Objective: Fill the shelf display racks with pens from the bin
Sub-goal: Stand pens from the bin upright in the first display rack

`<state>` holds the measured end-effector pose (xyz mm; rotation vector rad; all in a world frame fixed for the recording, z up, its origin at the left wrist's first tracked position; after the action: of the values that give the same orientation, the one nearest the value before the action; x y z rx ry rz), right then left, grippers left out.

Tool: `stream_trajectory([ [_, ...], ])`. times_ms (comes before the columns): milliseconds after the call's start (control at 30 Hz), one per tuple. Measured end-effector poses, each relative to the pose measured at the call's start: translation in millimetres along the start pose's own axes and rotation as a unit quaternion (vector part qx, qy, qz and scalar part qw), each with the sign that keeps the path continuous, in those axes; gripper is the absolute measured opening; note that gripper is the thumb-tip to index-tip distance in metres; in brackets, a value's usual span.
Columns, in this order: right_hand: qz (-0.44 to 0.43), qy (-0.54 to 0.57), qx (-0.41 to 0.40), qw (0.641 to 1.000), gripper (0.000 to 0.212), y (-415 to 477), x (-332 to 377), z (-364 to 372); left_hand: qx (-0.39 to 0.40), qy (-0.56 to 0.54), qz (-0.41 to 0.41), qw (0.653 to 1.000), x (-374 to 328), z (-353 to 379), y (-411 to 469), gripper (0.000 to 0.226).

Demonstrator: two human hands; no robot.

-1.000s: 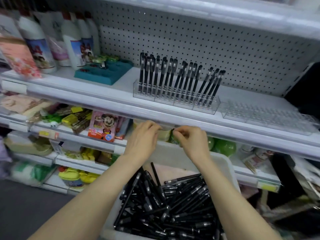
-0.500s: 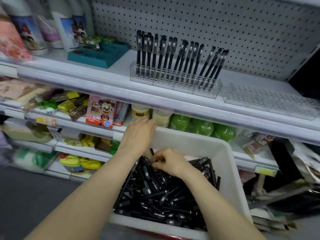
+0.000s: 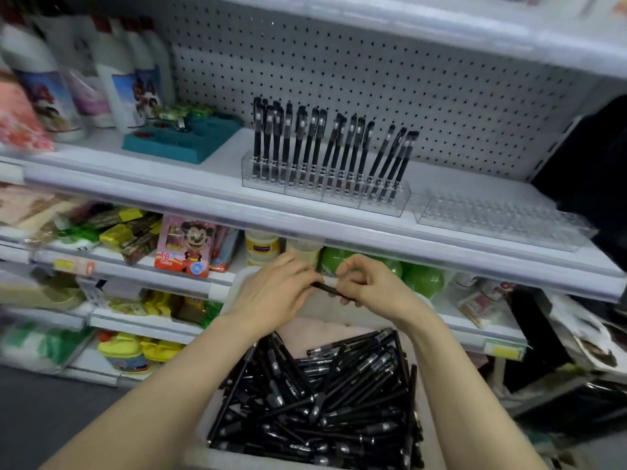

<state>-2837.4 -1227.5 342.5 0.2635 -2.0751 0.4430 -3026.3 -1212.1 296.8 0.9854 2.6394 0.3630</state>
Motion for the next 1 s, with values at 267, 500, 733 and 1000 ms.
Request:
stream_trajectory([
  [267, -0.122, 0.316, -0.134, 0.931, 0.028, 1, 39, -27, -0.102, -0.061, -0.047, 0.992, 2, -25, 19, 0.027],
  [500, -0.122, 0.225, -0.166, 0.952, 0.009, 32, 68, -21, -0.157, -0.080, -0.053, 0.983, 10, -58, 44, 0.023],
  [733, -0.140, 0.047, -0.241, 0.959, 0.016, 70, 125, -60, -0.137, 0.045, -0.162, 0.976, 66, -88, 64, 0.049],
  [1000, -0.162, -0.125, -0.309, 0.929, 0.011, 123, 151, -61, -0.110, 0.066, -0.174, 0.976, 88, -85, 74, 0.047],
])
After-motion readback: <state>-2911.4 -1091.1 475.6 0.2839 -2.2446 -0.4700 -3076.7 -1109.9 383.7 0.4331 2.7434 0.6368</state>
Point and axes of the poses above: each hand's wrist, its own y-axis towards the middle knuckle, its own z-axis out of the palm, x = y × z, the point moved 2 cm from there along y, towards the middle knuckle, and after that the axes turned 9 degrees about x, right-handed, at the moved point
